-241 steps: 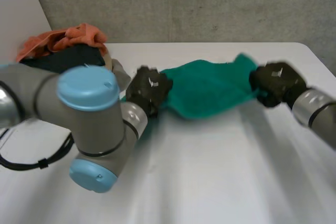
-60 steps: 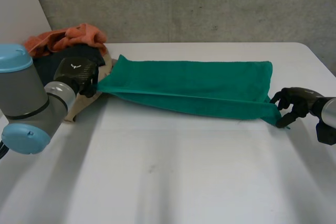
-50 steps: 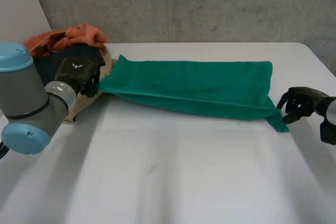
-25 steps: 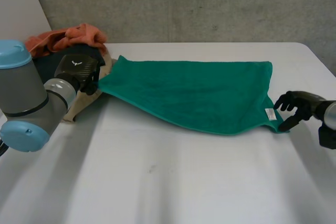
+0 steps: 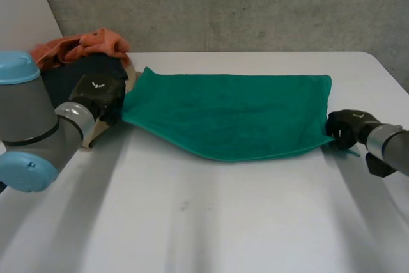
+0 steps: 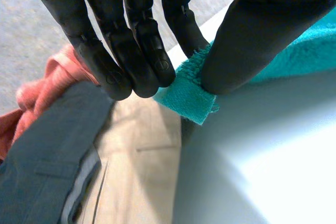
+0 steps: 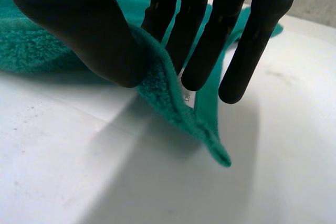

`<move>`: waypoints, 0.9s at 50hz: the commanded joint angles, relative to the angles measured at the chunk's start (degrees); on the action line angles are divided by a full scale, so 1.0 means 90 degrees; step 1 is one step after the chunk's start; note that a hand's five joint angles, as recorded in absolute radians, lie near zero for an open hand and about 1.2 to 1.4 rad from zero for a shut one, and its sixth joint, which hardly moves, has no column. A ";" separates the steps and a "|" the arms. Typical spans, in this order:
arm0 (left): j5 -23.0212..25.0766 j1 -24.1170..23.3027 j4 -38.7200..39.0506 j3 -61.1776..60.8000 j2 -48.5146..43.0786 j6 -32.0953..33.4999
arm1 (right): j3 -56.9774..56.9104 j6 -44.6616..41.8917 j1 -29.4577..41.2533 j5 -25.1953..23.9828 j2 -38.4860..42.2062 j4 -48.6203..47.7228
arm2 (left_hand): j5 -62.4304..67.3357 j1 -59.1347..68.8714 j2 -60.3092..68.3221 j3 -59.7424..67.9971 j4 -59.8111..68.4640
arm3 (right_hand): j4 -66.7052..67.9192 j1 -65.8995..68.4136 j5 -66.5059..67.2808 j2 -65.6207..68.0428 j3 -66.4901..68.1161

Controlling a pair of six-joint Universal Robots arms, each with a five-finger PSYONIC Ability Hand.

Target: Fold the laundry.

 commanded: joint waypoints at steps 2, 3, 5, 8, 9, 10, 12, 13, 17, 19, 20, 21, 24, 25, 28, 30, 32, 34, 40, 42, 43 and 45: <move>-0.0118 -0.0076 -0.1910 -0.0578 0.0566 0.1435 | 0.0361 -0.3498 -0.0647 -0.0276 -0.1369 0.2392 | 0.1494 0.1604 0.1262 0.1318 0.1256 | 0.1289 0.1731 0.1424 0.1410 0.1347; -0.0215 -0.0134 -0.2561 -0.0724 0.0624 0.1678 | 0.0507 -0.4615 -0.0861 -0.0141 -0.1583 0.3159 | 0.1494 0.1604 0.1262 0.1318 0.1256 | 0.1289 0.1731 0.1424 0.1410 0.1347; -0.0343 -0.0193 -0.3228 -0.0871 0.0664 0.1875 | 0.0644 -0.5657 -0.1086 0.0045 -0.1799 0.3876 | 0.1494 0.1604 0.1262 0.1318 0.1256 | 0.1289 0.1731 0.1424 0.1410 0.1347; -0.0460 -0.0281 -0.4197 -0.1194 0.0684 0.2080 | 0.0937 -0.6754 -0.1273 0.0446 -0.2073 0.4768 | 0.1494 0.1604 0.1262 0.1318 0.1256 | 0.1289 0.1731 0.1424 0.1410 0.1347; -0.0451 -0.0311 -0.4257 -0.1243 0.0684 0.2100 | 0.0976 -0.6814 -0.1263 0.0524 -0.2083 0.4788 | 0.1494 0.1604 0.1262 0.1318 0.1256 | 0.1289 0.1731 0.1424 0.1410 0.1347; -0.0441 -0.0330 -0.4238 -0.1272 0.0684 0.2120 | 0.0996 -0.6843 -0.1244 0.0592 -0.2083 0.4769 | 0.1494 0.1604 0.1262 0.1318 0.1256 | 0.1289 0.1731 0.1424 0.1410 0.1347; -0.0460 -0.0447 -0.4072 -0.1263 0.0684 0.2120 | 0.0948 -0.6814 -0.1175 0.0623 -0.2083 0.4574 | 0.1494 0.1604 0.1262 0.1318 0.1256 | 0.1289 0.1731 0.1424 0.1410 0.1347; -0.0499 -0.0477 -0.3994 -0.1205 0.0664 0.2120 | 0.0919 -0.6776 -0.1146 0.0603 -0.2074 0.4447 | 0.1494 0.1604 0.1262 0.1318 0.1256 | 0.1289 0.1731 0.1424 0.1410 0.1347; -0.0723 -0.0584 -0.3535 -0.0649 0.0499 0.2061 | 0.0646 -0.6366 -0.0863 0.0456 -0.1684 0.3618 | 0.1494 0.1604 0.1262 0.1318 0.1256 | 0.1289 0.1731 0.1424 0.1410 0.1347; -0.0851 -0.0613 -0.3320 -0.0180 0.0187 0.1974 | 0.0401 -0.6083 -0.0658 0.0466 -0.1430 0.3188 | 0.1494 0.1604 0.1262 0.1318 0.1256 | 0.1289 0.1731 0.1424 0.1410 0.1347; -0.0861 -0.0623 -0.3262 0.0005 0.0079 0.1935 | 0.0323 -0.5975 -0.0600 0.0466 -0.1342 0.3041 | 0.1494 0.1604 0.1262 0.1318 0.1256 | 0.1289 0.1731 0.1424 0.1410 0.1347; -0.0890 -0.0652 -0.3164 0.0384 -0.0154 0.1789 | 0.0149 -0.5752 -0.0512 0.0456 -0.1167 0.2798 | 0.1494 0.1604 0.1262 0.1318 0.1256 | 0.1289 0.1731 0.1424 0.1410 0.1347; -0.0968 -0.0721 -0.3037 0.1030 -0.0565 0.1525 | -0.0116 -0.5419 -0.0394 0.0476 -0.0883 0.2387 | 0.1494 0.1604 0.1262 0.1318 0.1256 | 0.1289 0.1731 0.1424 0.1410 0.1347; -0.0978 -0.0779 -0.2978 0.1487 -0.0827 0.1331 | -0.0272 -0.5195 -0.0297 0.0476 -0.0727 0.2125 | 0.1494 0.1604 0.1262 0.1318 0.1256 | 0.1289 0.1731 0.1424 0.1410 0.1347; -0.1027 -0.0867 -0.2881 0.2173 -0.1219 0.1144 | -0.0468 -0.4969 -0.0209 0.0486 -0.0531 0.1703 | 0.1494 0.1604 0.1262 0.1318 0.1256 | 0.1289 0.1731 0.1424 0.1410 0.1347; -0.1134 -0.0974 -0.2793 0.2847 -0.1620 0.1026 | -0.0634 -0.4793 -0.0131 0.0534 -0.0326 0.1293 | 0.1494 0.1604 0.1262 0.1318 0.1256 | 0.1289 0.1731 0.1424 0.1410 0.1347; -0.1192 -0.1043 -0.2734 0.3257 -0.1903 0.1007 | -0.0732 -0.4734 -0.0072 0.0622 -0.0199 0.1049 | 0.1494 0.1604 0.1262 0.1318 0.1256 | 0.1289 0.1731 0.1424 0.1410 0.1347; -0.1329 -0.1150 -0.2675 0.3872 -0.2294 0.1045 | -0.0868 -0.4724 -0.0004 0.0798 -0.0013 0.0765 | 0.1494 0.1604 0.1262 0.1318 0.1256 | 0.1289 0.1731 0.1424 0.1410 0.1347; -0.1524 -0.1307 -0.2695 0.5258 -0.3240 0.1406 | -0.1025 -0.4705 0.0124 0.1169 0.0231 0.0267 | 0.1494 0.1604 0.1262 0.1318 0.1256 | 0.1289 0.1731 0.1424 0.1410 0.1347; -0.1573 -0.1307 -0.2685 0.5543 -0.3407 0.1485 | -0.1054 -0.4705 0.0124 0.1228 0.0260 0.0140 | 0.1494 0.1604 0.1262 0.1318 0.1256 | 0.1289 0.1731 0.1424 0.1410 0.1347; -0.1593 -0.1317 -0.2685 0.5670 -0.3495 0.1533 | -0.1054 -0.4695 0.0133 0.1238 0.0280 0.0062 | 0.1494 0.1604 0.1262 0.1318 0.1256 | 0.1289 0.1731 0.1424 0.1410 0.1347; -0.1661 -0.1326 -0.2685 0.5992 -0.3710 0.1690 | -0.1054 -0.4705 0.0153 0.1277 0.0329 -0.0124 | 0.1494 0.1604 0.1262 0.1318 0.1256 | 0.1289 0.1731 0.1424 0.1410 0.1347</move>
